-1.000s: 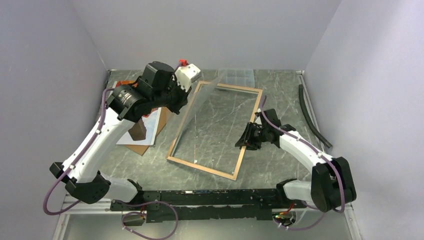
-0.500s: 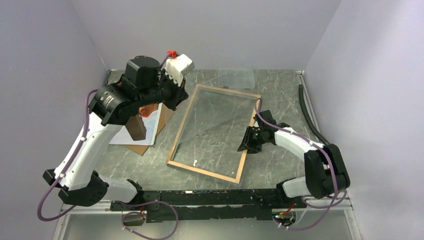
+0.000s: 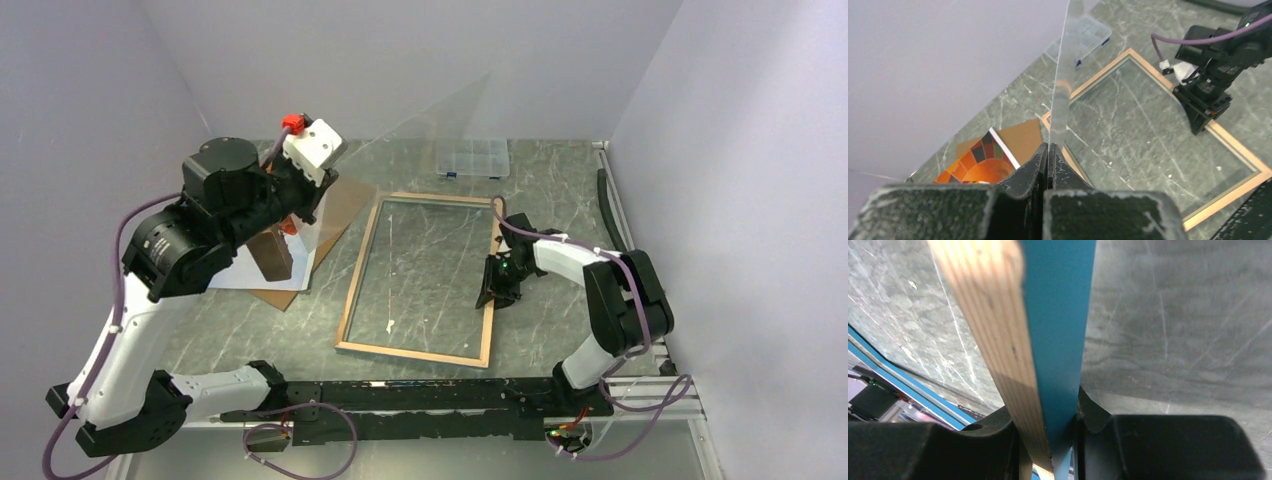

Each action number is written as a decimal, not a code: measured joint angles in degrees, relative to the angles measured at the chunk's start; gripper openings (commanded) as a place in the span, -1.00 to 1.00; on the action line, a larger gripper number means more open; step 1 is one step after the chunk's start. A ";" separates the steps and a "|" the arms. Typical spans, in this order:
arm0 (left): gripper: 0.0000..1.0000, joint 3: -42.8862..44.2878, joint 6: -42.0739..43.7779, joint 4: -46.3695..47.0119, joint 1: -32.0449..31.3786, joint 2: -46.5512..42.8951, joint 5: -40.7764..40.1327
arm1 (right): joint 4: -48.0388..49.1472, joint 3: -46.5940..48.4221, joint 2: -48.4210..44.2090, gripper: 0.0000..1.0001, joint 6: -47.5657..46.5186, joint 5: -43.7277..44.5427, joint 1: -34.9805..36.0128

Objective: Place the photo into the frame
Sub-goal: Place the photo frame at the center of the board, then place the photo frame item in the photo frame.

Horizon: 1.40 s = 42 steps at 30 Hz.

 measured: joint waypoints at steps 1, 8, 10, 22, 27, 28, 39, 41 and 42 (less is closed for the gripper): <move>-0.95 -0.68 0.46 0.31 0.00 -0.02 -0.59 | -0.90 1.14 1.09 -0.78 -0.63 0.04 0.00; -0.95 -4.96 2.82 1.42 0.00 0.48 -3.63 | -4.61 8.02 6.27 -0.43 -3.74 3.28 0.15; -0.95 -5.31 3.04 1.40 0.00 0.46 -4.20 | -5.64 9.35 6.99 -0.20 -4.26 5.03 0.20; -0.95 -8.04 2.64 -1.53 0.00 -0.20 -4.24 | -7.13 12.96 7.02 0.59 -7.37 17.44 0.37; -0.95 -9.60 1.01 -2.32 0.00 -0.20 -3.45 | -7.65 12.98 1.25 0.99 -5.95 19.19 0.37; -0.95 -10.16 0.76 -2.36 0.00 -0.20 -3.26 | -7.82 13.07 -0.96 1.00 -5.25 19.28 0.46; -0.95 -21.75 1.29 3.06 0.00 2.43 -1.70 | -7.48 18.36 -19.17 0.99 9.57 16.61 6.34; -0.95 -21.75 1.31 4.02 -0.02 3.23 -1.20 | -6.99 18.38 -19.61 0.99 12.76 15.78 8.59; -0.95 -21.73 1.29 4.46 -0.02 3.56 -0.90 | -6.64 18.38 -19.63 0.99 14.53 15.21 9.73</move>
